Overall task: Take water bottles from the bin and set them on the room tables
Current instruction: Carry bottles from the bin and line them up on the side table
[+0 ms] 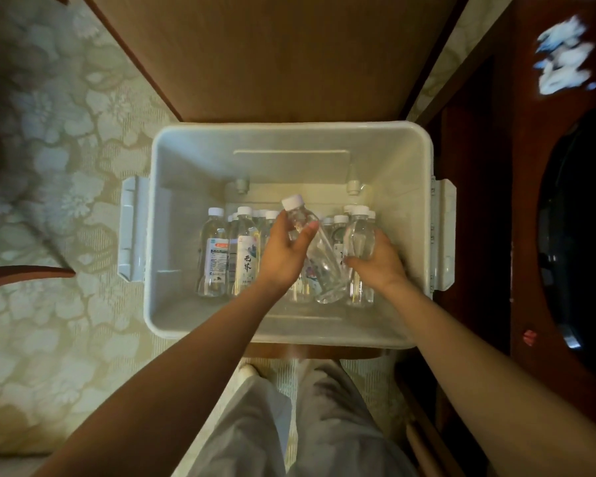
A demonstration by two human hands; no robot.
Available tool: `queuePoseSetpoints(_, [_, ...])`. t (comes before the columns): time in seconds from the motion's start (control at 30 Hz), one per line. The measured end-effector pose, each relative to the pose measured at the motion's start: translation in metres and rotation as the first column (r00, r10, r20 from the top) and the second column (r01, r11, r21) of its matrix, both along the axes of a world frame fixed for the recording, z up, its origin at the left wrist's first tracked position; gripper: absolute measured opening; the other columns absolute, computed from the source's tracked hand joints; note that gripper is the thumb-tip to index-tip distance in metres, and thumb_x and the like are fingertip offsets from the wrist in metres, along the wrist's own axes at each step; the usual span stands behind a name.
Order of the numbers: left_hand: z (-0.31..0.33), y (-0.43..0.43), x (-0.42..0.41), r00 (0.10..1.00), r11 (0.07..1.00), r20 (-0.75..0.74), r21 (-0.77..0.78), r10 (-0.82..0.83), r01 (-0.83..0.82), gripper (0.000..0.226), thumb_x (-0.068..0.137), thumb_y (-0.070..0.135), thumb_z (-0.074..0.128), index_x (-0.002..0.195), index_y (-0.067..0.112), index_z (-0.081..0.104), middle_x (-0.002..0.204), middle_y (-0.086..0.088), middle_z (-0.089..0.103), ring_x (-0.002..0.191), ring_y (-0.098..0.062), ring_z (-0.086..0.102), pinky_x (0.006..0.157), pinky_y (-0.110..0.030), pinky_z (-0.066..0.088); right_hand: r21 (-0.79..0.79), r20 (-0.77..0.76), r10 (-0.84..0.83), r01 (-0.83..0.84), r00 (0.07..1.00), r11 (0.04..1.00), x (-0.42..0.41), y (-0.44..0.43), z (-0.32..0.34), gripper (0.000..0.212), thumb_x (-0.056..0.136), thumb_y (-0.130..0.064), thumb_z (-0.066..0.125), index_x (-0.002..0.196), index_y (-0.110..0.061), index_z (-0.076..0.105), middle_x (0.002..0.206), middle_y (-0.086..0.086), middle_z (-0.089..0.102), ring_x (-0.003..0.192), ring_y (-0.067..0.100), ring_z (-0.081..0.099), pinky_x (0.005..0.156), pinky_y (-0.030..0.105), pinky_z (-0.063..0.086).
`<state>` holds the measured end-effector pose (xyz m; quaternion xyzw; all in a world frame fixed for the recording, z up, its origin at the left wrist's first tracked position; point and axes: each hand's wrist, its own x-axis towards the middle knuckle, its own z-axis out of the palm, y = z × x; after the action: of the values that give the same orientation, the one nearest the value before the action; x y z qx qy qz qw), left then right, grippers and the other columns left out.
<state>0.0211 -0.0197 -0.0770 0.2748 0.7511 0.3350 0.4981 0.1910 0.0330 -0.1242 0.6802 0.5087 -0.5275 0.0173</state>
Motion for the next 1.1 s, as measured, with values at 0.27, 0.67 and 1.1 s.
queuePoseSetpoints(0.27, [0.046,-0.014,-0.037,0.946,0.948,0.108,0.061,0.306,-0.313,0.041,0.095,0.044,0.057,0.123,0.014,0.057,0.100,0.001,0.066,0.090,-0.016,0.067,0.069,-0.035,0.054,-0.071,-0.231,-0.110,0.096,0.967,0.993,-0.027,0.007,0.073,0.039,0.088,-0.016,0.064,0.126,-0.015,0.054,0.102,0.002,0.066,0.083,0.012,0.063,0.062,0.022,0.049])
queuePoseSetpoints(0.67, [0.131,-0.090,-0.103,0.699,0.823,0.547,0.033,0.460,-0.567,0.055,0.091,0.048,0.061,0.127,0.008,0.054,0.094,-0.013,0.071,0.072,-0.025,0.070,0.064,-0.038,0.058,-0.234,-0.546,-0.102,-0.034,0.832,0.972,-0.112,-0.048,0.178,0.019,0.083,-0.023,0.050,0.097,-0.018,0.063,0.079,0.003,0.058,0.070,0.017,0.054,0.064,0.031,0.042])
queuePoseSetpoints(1.1, [0.236,-0.312,-0.206,0.617,0.600,0.573,0.253,0.540,-0.759,0.035,0.095,0.038,0.060,0.117,0.015,0.046,0.085,-0.013,0.065,0.069,-0.030,0.067,0.058,-0.038,0.057,-0.147,-0.673,0.182,-0.371,0.717,0.917,-0.255,-0.225,0.271,0.065,0.057,-0.045,0.069,0.109,-0.007,0.066,0.090,0.017,0.065,0.073,0.027,0.062,0.072,0.038,0.048])
